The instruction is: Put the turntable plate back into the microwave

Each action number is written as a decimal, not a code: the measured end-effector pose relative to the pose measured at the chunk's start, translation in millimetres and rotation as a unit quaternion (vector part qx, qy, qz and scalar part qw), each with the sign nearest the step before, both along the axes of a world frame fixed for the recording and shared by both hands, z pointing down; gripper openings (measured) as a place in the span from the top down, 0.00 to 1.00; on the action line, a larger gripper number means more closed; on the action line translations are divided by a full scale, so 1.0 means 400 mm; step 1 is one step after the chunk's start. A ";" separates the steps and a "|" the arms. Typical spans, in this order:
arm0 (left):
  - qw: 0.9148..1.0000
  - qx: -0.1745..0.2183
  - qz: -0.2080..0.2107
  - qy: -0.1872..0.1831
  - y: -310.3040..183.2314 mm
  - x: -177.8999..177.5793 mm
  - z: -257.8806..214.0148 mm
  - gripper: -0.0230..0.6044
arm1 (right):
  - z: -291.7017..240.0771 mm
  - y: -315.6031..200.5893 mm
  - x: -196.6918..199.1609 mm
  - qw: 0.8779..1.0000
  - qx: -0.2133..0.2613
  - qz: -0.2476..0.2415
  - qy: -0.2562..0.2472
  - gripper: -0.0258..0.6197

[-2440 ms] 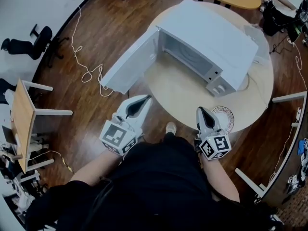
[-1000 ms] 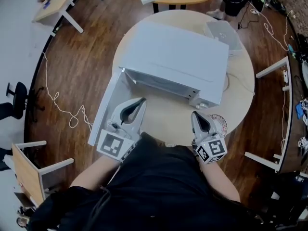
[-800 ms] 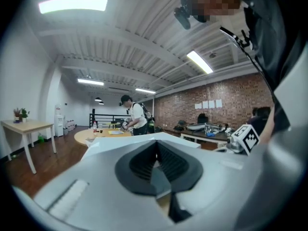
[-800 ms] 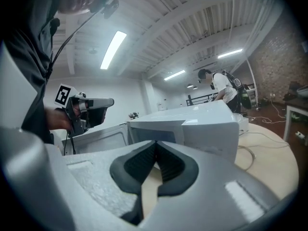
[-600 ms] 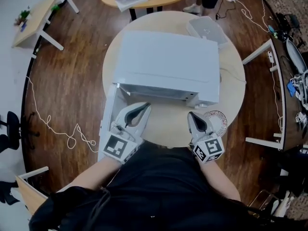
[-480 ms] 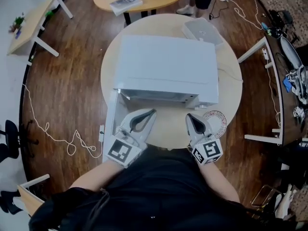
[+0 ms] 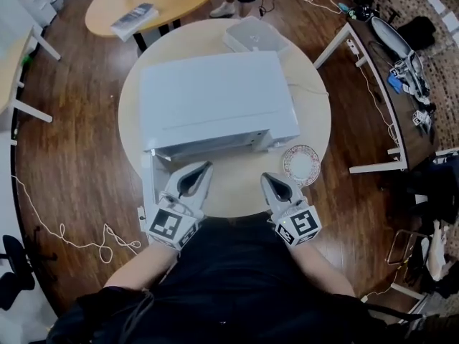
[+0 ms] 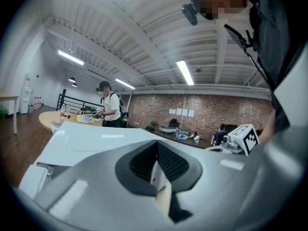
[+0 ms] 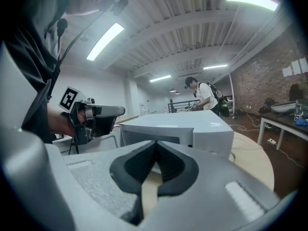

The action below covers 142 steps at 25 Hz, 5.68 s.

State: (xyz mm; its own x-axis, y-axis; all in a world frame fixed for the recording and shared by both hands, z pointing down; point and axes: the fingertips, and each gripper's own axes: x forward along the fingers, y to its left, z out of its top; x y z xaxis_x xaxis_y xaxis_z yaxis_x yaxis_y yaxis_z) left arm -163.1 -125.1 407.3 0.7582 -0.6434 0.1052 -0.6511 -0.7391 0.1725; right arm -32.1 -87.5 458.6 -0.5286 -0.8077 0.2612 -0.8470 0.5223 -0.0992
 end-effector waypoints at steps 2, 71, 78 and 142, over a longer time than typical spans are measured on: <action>1.000 -0.003 -0.008 0.004 -0.009 0.003 -0.004 0.95 | -0.009 -0.002 0.016 1.000 0.007 0.002 0.004 0.96; 0.990 0.018 0.111 -0.085 -0.096 0.508 -0.012 0.95 | 0.226 0.152 0.620 0.932 -0.085 0.296 -0.192 0.96; 0.989 -0.003 0.118 -0.091 -0.086 0.554 0.002 0.95 | 0.270 0.138 0.621 0.935 -0.106 0.277 -0.196 0.96; 0.973 -0.063 0.135 -0.175 -0.072 0.617 0.118 0.95 | 0.619 0.036 0.672 0.908 -0.245 0.285 -0.183 0.62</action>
State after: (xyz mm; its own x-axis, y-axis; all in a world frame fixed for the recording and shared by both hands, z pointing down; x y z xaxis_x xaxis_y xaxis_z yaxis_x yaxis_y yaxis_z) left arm 83.9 -154.1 454.5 0.8016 -0.3915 0.4519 -0.4715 -0.8787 0.0751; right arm 236.7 -73.2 706.3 -0.1860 -0.8112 0.5544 -0.8292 -0.1731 -0.5315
